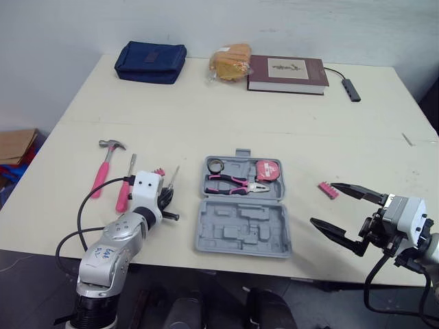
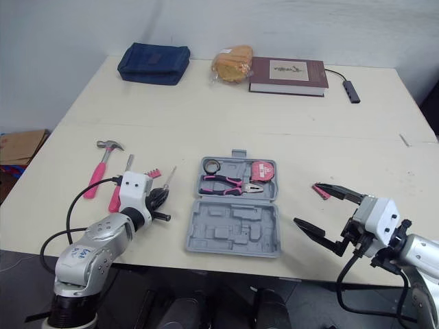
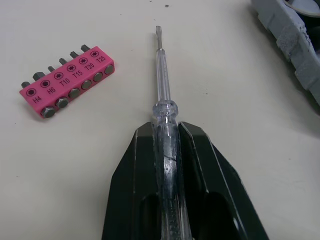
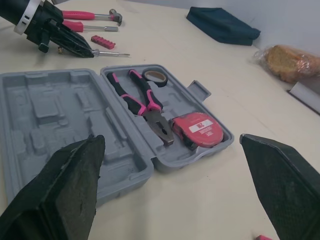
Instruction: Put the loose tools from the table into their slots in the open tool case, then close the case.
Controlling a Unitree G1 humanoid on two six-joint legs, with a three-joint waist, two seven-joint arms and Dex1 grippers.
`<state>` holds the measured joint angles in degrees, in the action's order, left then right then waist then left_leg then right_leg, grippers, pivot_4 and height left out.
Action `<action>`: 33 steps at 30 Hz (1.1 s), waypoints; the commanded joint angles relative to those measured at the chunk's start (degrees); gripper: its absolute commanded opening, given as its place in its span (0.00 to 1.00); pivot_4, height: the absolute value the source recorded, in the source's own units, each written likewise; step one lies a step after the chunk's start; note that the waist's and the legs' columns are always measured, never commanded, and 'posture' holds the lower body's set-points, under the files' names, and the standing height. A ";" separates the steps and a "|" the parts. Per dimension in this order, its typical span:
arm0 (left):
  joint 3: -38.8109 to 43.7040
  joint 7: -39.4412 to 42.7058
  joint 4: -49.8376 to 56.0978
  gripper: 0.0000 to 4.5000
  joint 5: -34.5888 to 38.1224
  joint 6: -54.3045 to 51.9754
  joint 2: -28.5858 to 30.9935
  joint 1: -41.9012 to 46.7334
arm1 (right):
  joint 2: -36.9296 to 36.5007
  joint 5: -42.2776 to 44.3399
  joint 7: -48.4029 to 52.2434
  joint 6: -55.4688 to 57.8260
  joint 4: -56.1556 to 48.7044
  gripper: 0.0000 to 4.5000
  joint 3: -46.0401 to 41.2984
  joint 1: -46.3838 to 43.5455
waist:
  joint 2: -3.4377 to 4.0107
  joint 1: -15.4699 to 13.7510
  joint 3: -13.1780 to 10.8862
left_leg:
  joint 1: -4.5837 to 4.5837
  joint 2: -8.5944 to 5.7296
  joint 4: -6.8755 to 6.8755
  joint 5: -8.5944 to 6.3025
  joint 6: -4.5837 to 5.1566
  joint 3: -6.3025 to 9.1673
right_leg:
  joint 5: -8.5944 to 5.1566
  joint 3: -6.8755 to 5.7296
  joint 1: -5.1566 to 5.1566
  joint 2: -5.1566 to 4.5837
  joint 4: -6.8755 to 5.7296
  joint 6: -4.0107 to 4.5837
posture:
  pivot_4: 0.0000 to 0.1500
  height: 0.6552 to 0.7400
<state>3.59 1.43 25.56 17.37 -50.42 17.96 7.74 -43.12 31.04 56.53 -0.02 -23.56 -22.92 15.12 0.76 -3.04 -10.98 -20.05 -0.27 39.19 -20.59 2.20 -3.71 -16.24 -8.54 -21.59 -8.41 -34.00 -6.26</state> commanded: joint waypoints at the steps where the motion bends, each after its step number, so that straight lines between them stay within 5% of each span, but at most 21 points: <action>1: 1.74 2.72 -1.32 0.00 0.18 6.03 -1.11 -1.10 | 0.81 1.35 -0.35 -0.50 -2.46 1.00 -2.51 1.04 | 0.00 -0.03 0.00 | 0.00 0.00 0.00 0.00 0.00 0.00 | 0.00 0.00 0.00 -0.01 0.01 0.00 | 1.00 1.00; 6: 2.42 10.49 1.11 0.00 1.61 13.82 1.57 0.87 | 1.90 0.56 -0.71 -1.35 -2.50 1.00 -2.62 1.99 | -0.07 -0.06 -0.04 | -0.03 0.01 0.00 0.00 0.00 0.01 | 0.00 -0.03 -0.02 -0.05 0.04 0.00 | 1.00 1.00; 10: -0.61 25.96 -0.27 0.00 -0.67 25.72 11.60 5.00 | 2.42 0.13 -1.05 -1.98 -2.24 1.00 -3.53 3.08 | -0.07 0.03 -0.05 | -0.06 0.01 0.00 -0.01 0.00 0.04 | 0.00 -0.07 -0.03 -0.04 0.04 0.01 | 1.00 1.00; 14: -3.04 41.50 -1.91 0.00 7.51 25.46 16.34 12.10 | 3.23 -0.25 -0.83 -3.46 -1.94 1.00 -6.15 5.88 | 0.00 -0.21 -0.01 | -0.11 -0.02 0.00 0.01 0.01 0.04 | 0.00 -0.14 -0.06 0.05 -0.02 0.03 | 1.00 1.00; 17: -10.94 53.96 -4.41 0.00 6.66 25.56 20.19 19.10 | 3.57 -1.14 0.33 -4.92 -2.25 1.00 -6.73 8.48 | 0.00 -0.02 -0.01 | -0.12 -0.05 0.00 0.01 0.06 0.04 | 0.04 -0.14 -0.01 0.05 -0.02 -0.03 | 1.00 1.00; 25: -26.22 53.92 -9.81 0.00 -2.81 14.00 18.34 32.27 | 4.46 -1.88 -0.56 -5.95 -4.20 1.00 -7.31 11.42 | -0.01 0.45 -0.02 | -0.07 -0.01 -0.01 0.02 0.07 -0.08 | 0.06 -0.41 0.00 0.21 -0.07 -0.06 | 1.00 1.00; 33: -34.61 55.81 -15.05 0.00 -11.21 14.90 17.93 35.71 | 5.57 -2.73 -1.67 -6.70 -5.32 1.00 -8.69 13.31 | -0.03 0.18 -0.04 | -0.13 0.01 -0.01 0.04 0.08 -0.01 | 0.06 -0.34 -0.01 0.23 0.00 -0.08 | 1.00 1.00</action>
<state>-29.42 56.45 13.66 10.02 -38.06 35.96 40.96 -38.51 28.27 55.46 -5.43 -26.56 -29.95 27.53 0.73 -2.86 -11.02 -20.19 -0.24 39.18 -20.56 2.28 -3.70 -16.17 -8.88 -21.60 -8.16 -33.99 -6.34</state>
